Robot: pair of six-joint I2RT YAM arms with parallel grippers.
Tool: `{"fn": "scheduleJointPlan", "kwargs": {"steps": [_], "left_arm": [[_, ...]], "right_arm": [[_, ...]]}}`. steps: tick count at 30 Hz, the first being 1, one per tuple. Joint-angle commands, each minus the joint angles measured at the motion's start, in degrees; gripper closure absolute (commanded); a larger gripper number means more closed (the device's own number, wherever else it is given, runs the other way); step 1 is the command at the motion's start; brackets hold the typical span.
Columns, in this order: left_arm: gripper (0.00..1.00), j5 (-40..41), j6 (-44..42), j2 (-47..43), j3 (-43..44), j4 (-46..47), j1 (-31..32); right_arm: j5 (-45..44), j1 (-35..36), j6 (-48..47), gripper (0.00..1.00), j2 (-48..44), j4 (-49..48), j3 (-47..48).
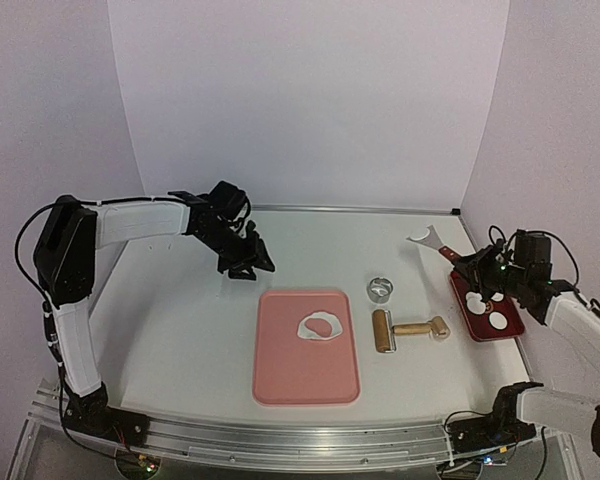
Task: Roll out the dumpling wrappers from the dough
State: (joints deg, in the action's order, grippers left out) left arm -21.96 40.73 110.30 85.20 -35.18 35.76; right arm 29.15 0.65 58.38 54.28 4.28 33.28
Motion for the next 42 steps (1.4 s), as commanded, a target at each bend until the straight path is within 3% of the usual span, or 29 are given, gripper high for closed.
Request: {"fn": "scheduleJointPlan", "kwargs": {"steps": [1,13,24,42], "left_arm": [[0.51,-2.4,3.9,2.5,7.7,8.0,3.3],[0.45,-4.8,21.2,16.2,20.0,25.1,16.1],[0.45,-2.9,24.1,29.3,37.3,27.5,23.0],[0.46,-4.1,16.7,19.2,26.2,23.6,21.4]], "right_arm": [[-4.0,-0.2,-1.6,1.00,-1.1,0.6,5.2],[-5.6,-0.2,-1.7,1.00,-3.6,1.4,10.1],[-5.6,-0.2,0.2,1.00,-8.5,1.8,8.9],[-24.2,-0.2,-1.7,1.00,-20.6,17.3,6.2]]}}
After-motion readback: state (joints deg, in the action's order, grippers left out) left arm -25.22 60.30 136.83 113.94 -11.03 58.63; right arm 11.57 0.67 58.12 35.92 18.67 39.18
